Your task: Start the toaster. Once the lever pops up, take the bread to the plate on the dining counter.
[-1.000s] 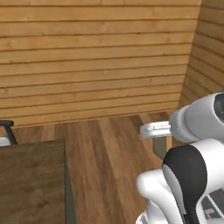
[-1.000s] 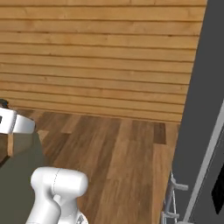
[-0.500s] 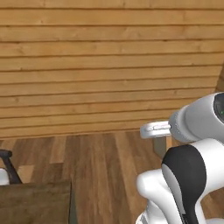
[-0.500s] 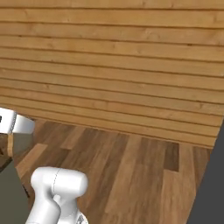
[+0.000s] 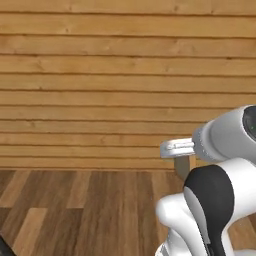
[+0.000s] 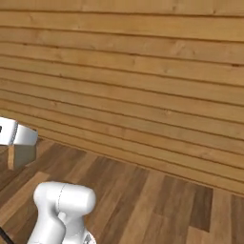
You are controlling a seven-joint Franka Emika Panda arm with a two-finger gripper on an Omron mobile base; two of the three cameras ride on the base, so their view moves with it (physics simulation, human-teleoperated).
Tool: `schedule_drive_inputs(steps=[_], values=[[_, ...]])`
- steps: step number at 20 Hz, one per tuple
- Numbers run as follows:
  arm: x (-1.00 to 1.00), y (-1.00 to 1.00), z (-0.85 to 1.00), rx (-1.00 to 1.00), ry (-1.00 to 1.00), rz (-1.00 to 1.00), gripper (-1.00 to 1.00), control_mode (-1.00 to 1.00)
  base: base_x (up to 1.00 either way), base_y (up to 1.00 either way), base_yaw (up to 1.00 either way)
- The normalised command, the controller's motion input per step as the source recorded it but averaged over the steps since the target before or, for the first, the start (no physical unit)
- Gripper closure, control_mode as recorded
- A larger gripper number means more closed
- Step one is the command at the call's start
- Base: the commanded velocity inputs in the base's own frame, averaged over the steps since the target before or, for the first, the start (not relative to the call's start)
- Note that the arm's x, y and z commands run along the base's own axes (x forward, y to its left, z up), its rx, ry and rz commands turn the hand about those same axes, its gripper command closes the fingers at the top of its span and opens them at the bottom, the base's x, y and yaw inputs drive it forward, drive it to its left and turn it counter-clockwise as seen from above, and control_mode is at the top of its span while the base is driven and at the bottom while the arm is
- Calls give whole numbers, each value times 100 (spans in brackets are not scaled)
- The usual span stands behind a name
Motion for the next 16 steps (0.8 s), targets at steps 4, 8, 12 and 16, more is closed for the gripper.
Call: schedule_drive_inputs(steps=[4, 8, 12, 16], values=[[0, 0, 0, 0, 0, 0, 100, 100, 100, -20, 40], [0, 0, 0, 0, 0, 0, 100, 100, 98, -6, 60], [0, 0, 0, 0, 0, 0, 100, 100, 82, 0, 76], [0, 0, 0, 0, 0, 0, 100, 100, 70, 0, 78]])
